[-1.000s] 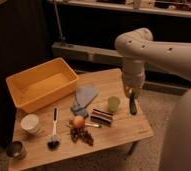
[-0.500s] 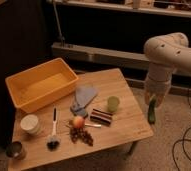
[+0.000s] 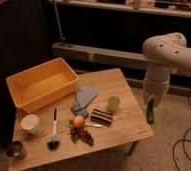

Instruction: Place pepper in plastic cup

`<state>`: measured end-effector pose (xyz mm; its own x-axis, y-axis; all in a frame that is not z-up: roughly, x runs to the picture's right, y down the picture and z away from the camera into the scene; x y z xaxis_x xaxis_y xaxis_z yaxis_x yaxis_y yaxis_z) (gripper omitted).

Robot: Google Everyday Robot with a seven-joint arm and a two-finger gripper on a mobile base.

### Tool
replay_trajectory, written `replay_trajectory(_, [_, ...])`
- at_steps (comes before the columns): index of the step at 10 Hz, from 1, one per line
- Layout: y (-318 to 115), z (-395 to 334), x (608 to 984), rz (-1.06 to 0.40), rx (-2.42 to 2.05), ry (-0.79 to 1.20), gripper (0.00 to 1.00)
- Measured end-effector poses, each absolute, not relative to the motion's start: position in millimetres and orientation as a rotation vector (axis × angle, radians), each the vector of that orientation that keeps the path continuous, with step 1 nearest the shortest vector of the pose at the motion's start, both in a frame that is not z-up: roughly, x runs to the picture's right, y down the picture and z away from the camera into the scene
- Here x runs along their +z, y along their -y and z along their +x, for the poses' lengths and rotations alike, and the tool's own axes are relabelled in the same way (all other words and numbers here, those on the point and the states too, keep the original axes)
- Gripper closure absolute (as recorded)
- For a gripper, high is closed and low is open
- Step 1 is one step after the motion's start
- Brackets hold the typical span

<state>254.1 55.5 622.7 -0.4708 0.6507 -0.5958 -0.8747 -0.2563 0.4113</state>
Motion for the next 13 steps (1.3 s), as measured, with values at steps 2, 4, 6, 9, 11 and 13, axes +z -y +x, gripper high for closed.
replay_trajectory(2, [-55,254,623,-0.374,1.886,-0.88,0.96])
replay_trajectory(4, [-56,254,623,-0.374,1.888,-0.876,0.96])
replay_trajectory(6, [-47,251,633,-0.368,1.935,-0.806,0.96])
replay_trajectory(9, [-20,210,661,-0.43,1.979,-0.639,0.96])
replay_trajectory(11, [-6,174,689,-0.499,1.992,-0.512,0.96])
replay_trajectory(13, [-8,154,714,-0.542,1.986,-0.44,0.96])
